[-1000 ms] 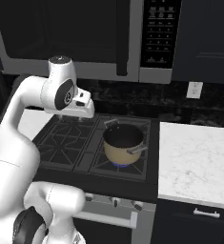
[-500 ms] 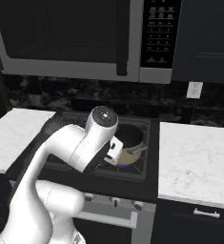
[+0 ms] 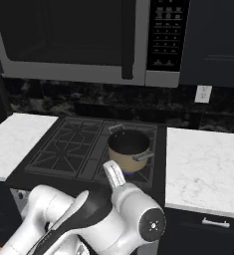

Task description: Turn off the front right burner of the stove.

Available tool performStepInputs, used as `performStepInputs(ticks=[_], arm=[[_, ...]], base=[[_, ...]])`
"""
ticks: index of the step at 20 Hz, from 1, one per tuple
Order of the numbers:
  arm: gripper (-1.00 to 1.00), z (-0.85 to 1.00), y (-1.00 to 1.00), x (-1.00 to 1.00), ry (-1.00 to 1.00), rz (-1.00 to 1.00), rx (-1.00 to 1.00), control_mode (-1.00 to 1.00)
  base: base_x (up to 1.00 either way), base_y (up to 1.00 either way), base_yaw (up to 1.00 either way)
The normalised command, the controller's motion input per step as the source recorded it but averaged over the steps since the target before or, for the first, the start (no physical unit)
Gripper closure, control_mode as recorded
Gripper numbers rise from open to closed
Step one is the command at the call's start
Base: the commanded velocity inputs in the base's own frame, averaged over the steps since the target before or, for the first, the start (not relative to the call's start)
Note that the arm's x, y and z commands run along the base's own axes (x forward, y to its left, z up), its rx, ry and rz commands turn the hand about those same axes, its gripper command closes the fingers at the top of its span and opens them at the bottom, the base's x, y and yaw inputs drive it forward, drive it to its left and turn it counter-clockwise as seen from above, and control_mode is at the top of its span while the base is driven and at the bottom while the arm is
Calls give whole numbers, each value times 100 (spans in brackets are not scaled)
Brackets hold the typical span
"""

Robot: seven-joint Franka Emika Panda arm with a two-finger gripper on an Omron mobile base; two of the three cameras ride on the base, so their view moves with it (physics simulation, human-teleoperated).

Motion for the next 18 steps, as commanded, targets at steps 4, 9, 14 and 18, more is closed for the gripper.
performStepInputs(ticks=[4, 9, 14, 18], arm=[[-100, -27, -31, -11, 0, -58, 72, -100], [-100, -33, -38, -11, 16, -44, 61, -100], [-100, -54, -34, 0, 34, -32, 41, -100], [-100, -76, -48, 4, 34, -19, 40, -100]], base=[[0, 0, 0], [0, 0, 0], [0, 0, 0], [0, 0, 0]])
